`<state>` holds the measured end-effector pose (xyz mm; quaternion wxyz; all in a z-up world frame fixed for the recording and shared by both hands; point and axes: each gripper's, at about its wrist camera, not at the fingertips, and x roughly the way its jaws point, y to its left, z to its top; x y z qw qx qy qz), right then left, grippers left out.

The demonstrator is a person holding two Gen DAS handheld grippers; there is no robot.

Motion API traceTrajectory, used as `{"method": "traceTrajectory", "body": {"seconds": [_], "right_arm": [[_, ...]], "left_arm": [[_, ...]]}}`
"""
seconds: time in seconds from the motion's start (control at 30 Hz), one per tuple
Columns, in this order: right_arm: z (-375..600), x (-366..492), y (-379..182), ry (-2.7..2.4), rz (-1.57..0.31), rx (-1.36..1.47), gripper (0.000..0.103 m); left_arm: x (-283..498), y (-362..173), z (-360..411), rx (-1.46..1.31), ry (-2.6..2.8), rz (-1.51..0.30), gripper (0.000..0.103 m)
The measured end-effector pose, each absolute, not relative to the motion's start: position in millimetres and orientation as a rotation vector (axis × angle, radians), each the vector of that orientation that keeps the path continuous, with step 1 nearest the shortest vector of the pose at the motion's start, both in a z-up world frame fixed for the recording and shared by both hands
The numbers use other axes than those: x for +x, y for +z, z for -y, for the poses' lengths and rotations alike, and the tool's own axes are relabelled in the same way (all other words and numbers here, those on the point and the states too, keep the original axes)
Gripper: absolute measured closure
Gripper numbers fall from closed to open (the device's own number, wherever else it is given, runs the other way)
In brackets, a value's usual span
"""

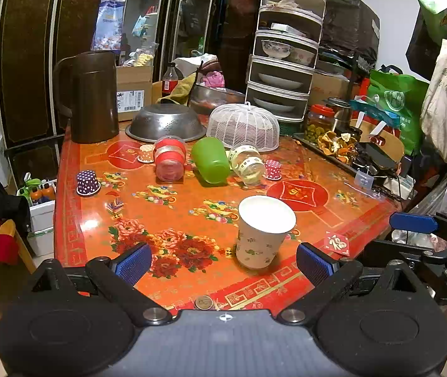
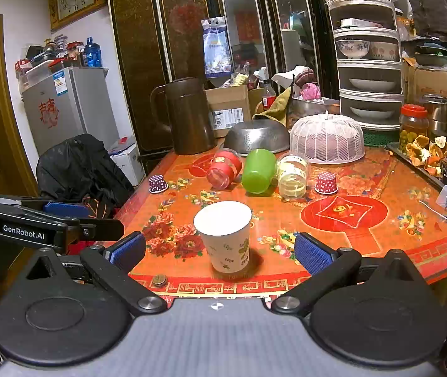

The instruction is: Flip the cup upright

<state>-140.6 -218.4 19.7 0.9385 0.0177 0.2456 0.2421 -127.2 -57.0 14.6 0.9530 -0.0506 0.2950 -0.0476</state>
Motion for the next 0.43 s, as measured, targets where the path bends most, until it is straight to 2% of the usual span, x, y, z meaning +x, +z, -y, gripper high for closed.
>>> {"method": "traceTrajectory", "body": {"seconds": [0.43], "right_arm": [[216.9, -138.8, 13.9, 0.495, -0.508, 0.048, 0.001]], "left_arm": [[-128.8, 13.1, 59.7, -0.090, -0.109, -0.581, 0.003]]}}
